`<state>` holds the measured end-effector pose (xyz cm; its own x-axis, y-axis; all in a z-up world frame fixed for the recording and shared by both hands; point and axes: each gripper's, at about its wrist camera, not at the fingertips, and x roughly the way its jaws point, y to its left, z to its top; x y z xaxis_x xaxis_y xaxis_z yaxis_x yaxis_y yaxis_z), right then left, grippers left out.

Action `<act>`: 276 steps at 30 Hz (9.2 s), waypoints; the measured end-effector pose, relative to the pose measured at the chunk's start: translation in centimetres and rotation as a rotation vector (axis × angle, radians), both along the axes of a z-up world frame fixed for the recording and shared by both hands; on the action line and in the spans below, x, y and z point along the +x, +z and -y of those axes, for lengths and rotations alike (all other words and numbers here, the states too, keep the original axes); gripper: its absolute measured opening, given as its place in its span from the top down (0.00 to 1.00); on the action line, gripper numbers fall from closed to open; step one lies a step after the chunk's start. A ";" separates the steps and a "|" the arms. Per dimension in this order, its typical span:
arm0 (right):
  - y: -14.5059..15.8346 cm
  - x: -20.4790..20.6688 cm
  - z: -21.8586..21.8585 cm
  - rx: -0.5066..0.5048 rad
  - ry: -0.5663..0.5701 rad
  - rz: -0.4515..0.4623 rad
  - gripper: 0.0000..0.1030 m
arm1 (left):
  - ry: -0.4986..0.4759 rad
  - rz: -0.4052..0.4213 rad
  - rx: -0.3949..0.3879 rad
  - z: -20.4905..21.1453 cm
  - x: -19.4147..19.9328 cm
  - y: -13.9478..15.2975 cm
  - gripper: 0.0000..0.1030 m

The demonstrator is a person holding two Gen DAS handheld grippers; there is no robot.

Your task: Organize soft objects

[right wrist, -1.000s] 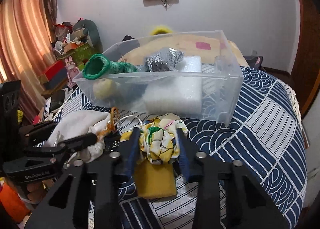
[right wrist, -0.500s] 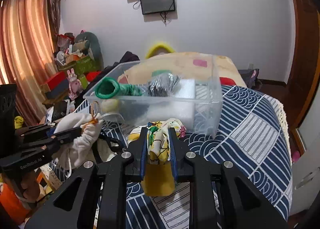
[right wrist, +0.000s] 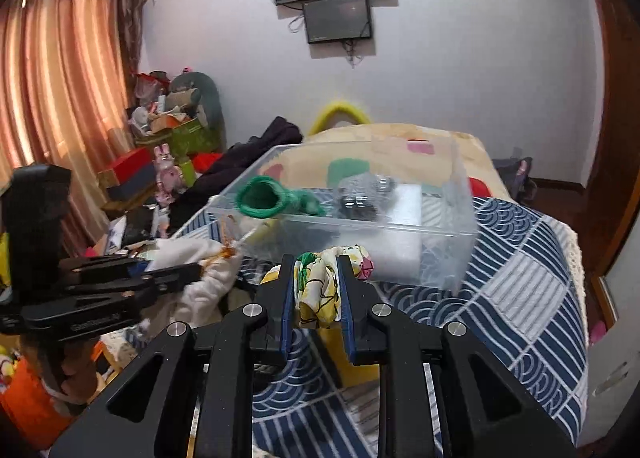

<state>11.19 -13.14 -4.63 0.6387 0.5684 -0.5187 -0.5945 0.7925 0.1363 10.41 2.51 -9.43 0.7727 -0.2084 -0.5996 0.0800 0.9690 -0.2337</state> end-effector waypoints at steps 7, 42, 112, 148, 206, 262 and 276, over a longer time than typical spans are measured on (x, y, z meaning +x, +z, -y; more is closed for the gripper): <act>-2.5 0.0 -3.4 -0.029 0.111 -0.079 0.83 | 0.023 -0.054 -0.058 -2.0 0.3 -1.5 0.81; -1.3 0.0 -1.8 -0.029 0.044 -0.044 0.83 | 0.070 0.139 0.031 -2.7 -2.3 5.4 0.97; 4.3 2.3 0.9 -0.025 -0.124 0.133 0.32 | 0.111 0.174 0.116 -1.0 5.0 7.4 0.14; -6.2 2.2 0.2 -0.170 -0.082 -0.155 0.60 | 0.030 -0.188 0.023 -0.2 1.3 -6.2 0.36; 1.2 7.4 -1.4 -0.034 -0.196 0.068 0.65 | 0.182 0.188 0.024 -1.3 7.7 7.6 0.87; 7.0 -3.2 2.2 0.076 -0.182 0.302 0.20 | 0.137 0.411 0.128 3.3 -5.0 11.0 0.00; 6.9 -3.7 2.4 0.078 -0.177 0.301 0.20 | 0.148 0.396 0.110 3.0 -5.0 10.4 0.00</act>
